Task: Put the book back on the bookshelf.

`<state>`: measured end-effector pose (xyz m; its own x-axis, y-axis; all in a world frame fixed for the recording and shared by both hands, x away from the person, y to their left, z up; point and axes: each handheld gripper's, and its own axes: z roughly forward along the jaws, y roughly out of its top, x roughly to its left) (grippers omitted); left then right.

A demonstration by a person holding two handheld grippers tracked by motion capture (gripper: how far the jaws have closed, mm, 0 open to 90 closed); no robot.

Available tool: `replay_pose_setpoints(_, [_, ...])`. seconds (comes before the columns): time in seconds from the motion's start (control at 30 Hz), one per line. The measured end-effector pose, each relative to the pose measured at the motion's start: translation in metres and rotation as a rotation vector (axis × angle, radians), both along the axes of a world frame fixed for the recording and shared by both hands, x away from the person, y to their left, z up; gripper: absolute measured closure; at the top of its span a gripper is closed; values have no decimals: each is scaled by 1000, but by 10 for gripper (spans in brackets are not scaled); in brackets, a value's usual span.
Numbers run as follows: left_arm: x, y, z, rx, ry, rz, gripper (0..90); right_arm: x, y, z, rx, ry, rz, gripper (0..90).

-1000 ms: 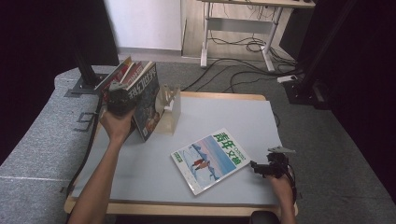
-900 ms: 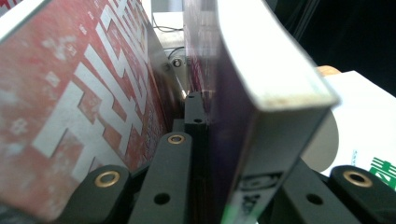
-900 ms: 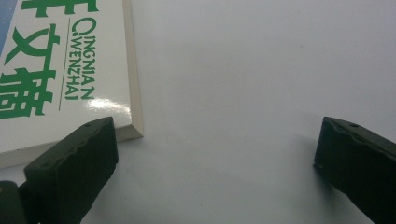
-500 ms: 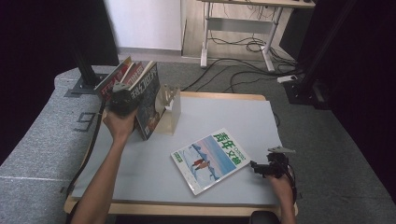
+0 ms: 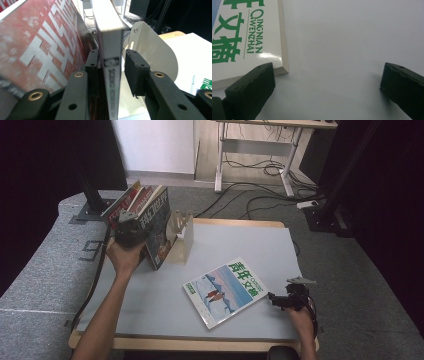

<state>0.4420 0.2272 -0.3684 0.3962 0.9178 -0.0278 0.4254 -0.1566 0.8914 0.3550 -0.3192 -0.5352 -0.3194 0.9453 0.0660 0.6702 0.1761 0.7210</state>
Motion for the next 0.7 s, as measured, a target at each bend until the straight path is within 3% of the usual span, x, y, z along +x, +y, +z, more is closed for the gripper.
replay_pose_setpoints(0.4, [-21, 2, -1, 34, 4, -23, 588, 0, 0, 0, 0, 0, -1, 0])
replay_pose_setpoints(0.7, [-27, 7, -7, 43, 22, -34, 565, 0, 0, 0, 1, -1, -1, 0])
